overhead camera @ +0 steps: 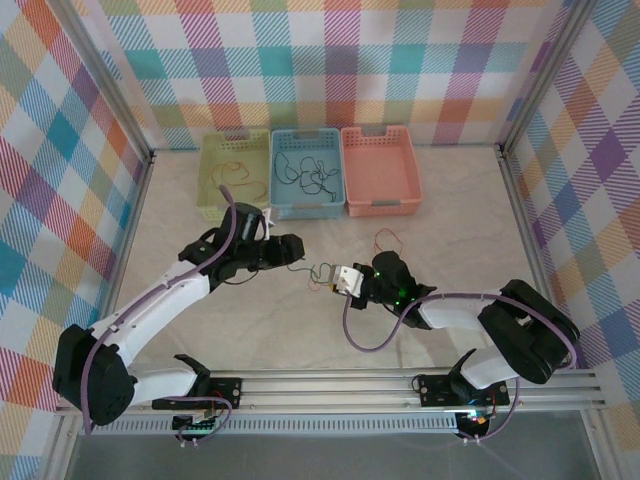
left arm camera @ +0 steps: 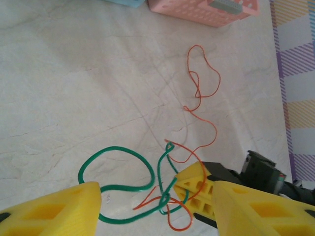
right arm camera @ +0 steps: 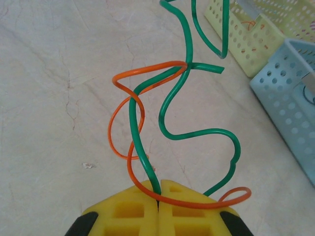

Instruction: Untangle the cables

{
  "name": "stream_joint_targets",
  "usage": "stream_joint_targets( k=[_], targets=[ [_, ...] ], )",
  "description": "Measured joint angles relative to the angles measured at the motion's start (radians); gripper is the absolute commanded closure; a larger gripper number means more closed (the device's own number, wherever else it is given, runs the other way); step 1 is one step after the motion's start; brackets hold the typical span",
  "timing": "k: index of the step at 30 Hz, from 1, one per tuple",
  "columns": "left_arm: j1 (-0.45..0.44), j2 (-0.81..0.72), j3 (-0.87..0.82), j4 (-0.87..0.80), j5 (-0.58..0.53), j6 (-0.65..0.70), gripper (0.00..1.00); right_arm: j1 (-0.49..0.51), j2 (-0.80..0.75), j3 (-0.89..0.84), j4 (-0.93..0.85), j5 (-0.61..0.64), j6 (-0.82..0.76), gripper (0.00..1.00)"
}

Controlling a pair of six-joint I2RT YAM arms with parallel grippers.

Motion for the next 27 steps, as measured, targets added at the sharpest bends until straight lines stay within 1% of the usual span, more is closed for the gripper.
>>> stream_joint_targets(
  k=[5,10,15,17,22,25,27],
  targets=[
    [0.0,-0.018,-0.059,0.037,-0.019,0.003,0.39,0.003,0.0,-0.001,0.03,0.027,-0.025,1.0],
    [-0.001,-0.09,-0.093,0.039,-0.073,0.001,0.4,0.003,0.0,-0.001,0.046,0.037,-0.035,1.0],
    [-0.001,-0.15,-0.132,0.061,-0.087,-0.017,0.4,0.003,-0.002,-0.002,0.049,0.047,-0.035,1.0],
    [-0.001,-0.166,-0.146,0.065,-0.088,-0.026,0.43,0.003,-0.006,-0.009,0.059,0.049,-0.035,1.0],
    [-0.001,-0.188,-0.172,0.1,-0.088,-0.053,0.56,0.003,-0.011,-0.025,0.072,0.042,-0.042,1.0],
    [-0.001,-0.204,-0.175,0.105,-0.1,-0.063,0.55,0.003,-0.018,-0.048,0.108,0.036,-0.043,1.0],
    [-0.001,-0.231,-0.178,0.106,-0.115,-0.068,0.51,0.003,-0.027,-0.068,0.134,0.028,-0.044,1.0]
  ],
)
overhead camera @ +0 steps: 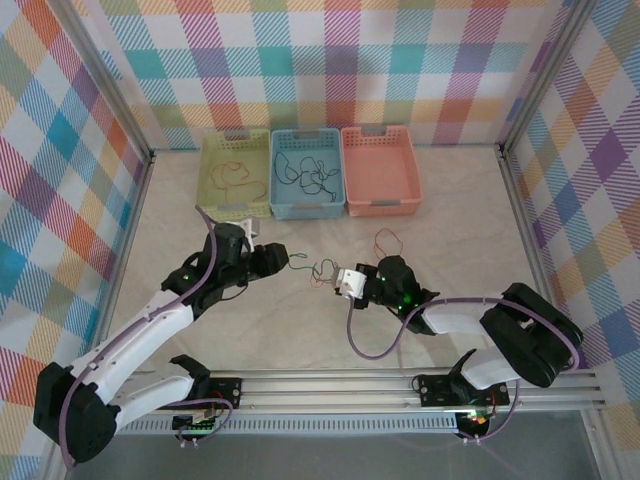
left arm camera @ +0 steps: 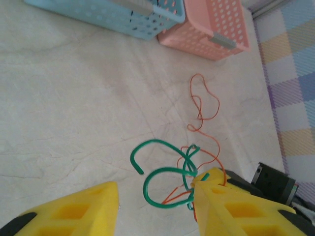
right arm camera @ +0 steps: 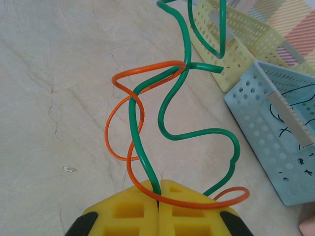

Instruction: Untangle the cables

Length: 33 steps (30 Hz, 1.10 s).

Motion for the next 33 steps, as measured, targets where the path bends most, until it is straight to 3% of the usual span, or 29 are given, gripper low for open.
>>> stream_joint_targets(
  k=[5,14,24,33],
  targets=[
    [0.0,-0.077,-0.02,0.012,-0.022,-0.016,0.41,0.0,-0.003,-0.014,0.047,-0.026,-0.003,1.0],
    [0.0,-0.061,-0.02,-0.011,-0.032,0.0,0.46,-0.001,-0.045,-0.025,0.064,-0.068,0.026,1.0],
    [0.0,-0.2,-0.07,0.049,-0.073,0.1,0.42,-0.145,-0.158,0.021,-0.034,-0.227,0.309,1.0],
    [0.0,-0.158,-0.208,0.322,0.026,0.176,0.42,-0.191,-0.188,0.093,-0.163,-0.376,0.571,1.0]
  ],
)
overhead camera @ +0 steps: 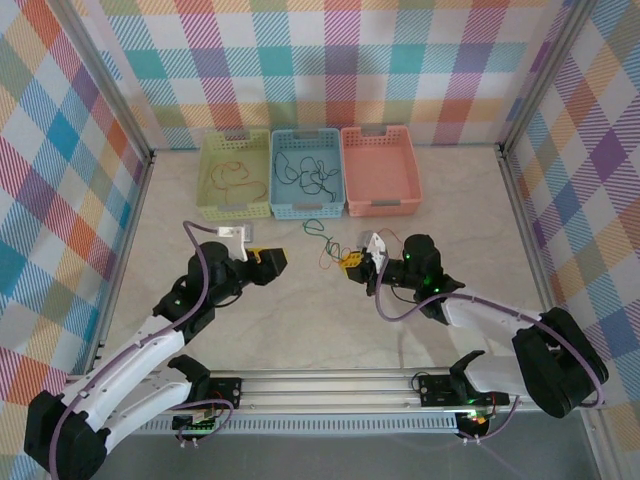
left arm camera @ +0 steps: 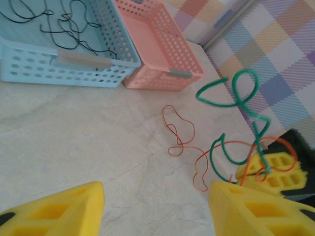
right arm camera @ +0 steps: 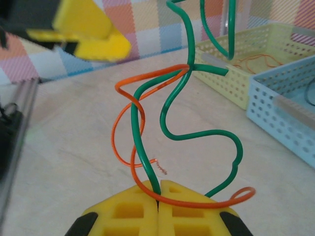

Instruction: Untangle the cables

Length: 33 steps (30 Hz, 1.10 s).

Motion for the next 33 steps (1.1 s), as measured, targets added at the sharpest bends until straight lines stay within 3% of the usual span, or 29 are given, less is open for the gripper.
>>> stream_joint_targets(
  k=[7,17,22,33],
  targets=[
    [0.0,0.018,-0.051,0.218,0.091,0.052,0.44,-0.007,-0.05,0.027,-0.035,-0.124,0.113,1.0],
    [0.0,0.045,-0.051,0.386,0.206,0.104,0.48,-0.013,-0.05,0.054,-0.076,-0.241,0.162,1.0],
    [0.0,0.069,-0.051,0.402,0.232,0.119,0.54,-0.013,-0.054,0.058,-0.078,-0.277,0.173,1.0],
    [0.0,0.071,-0.051,0.406,0.252,0.134,0.54,-0.013,-0.083,0.058,-0.078,-0.332,0.177,1.0]
  ],
)
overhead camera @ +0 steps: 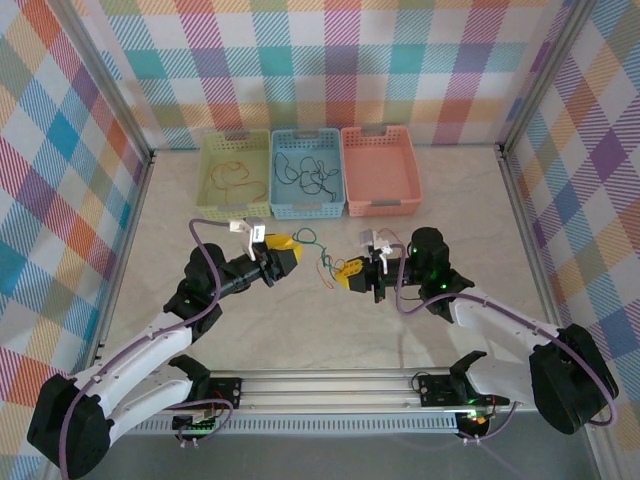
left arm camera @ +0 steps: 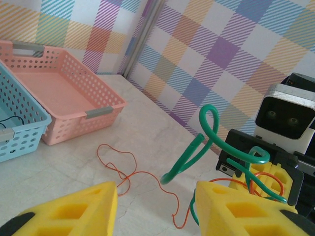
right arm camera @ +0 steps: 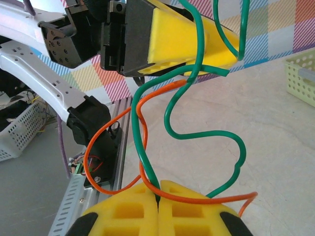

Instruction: Untangle the cables

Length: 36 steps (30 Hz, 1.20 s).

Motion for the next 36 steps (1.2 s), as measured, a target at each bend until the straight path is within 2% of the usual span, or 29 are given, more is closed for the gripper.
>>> stream_joint_targets(
  k=[5,18,20,23,27,32,36],
  targets=[
    [-0.001,0.0,0.0,0.018,0.014,0.0,0.55,0.0,0.0,0.0,0.0,-0.019,0.0,1.0],
    [-0.006,0.0,0.0,0.047,0.026,-0.001,0.66,0.0,0.013,0.003,0.0,-0.063,0.014,1.0],
    [-0.006,0.0,0.0,0.047,0.026,0.0,0.69,0.0,0.016,0.005,0.0,-0.064,0.015,1.0],
    [-0.006,0.0,0.0,0.047,0.026,0.001,0.82,0.0,0.016,0.007,0.0,-0.069,0.015,1.0],
    [-0.007,0.0,0.0,0.044,0.025,-0.003,0.87,0.0,0.016,0.008,0.0,-0.071,0.014,1.0],
    [-0.008,0.0,0.0,0.039,0.025,-0.002,1.0,0.0,0.021,0.013,-0.001,-0.071,0.014,1.0],
    [-0.008,0.0,0.0,0.035,0.022,-0.004,1.0,0.0,0.021,0.013,-0.003,-0.07,0.014,1.0]
  ],
)
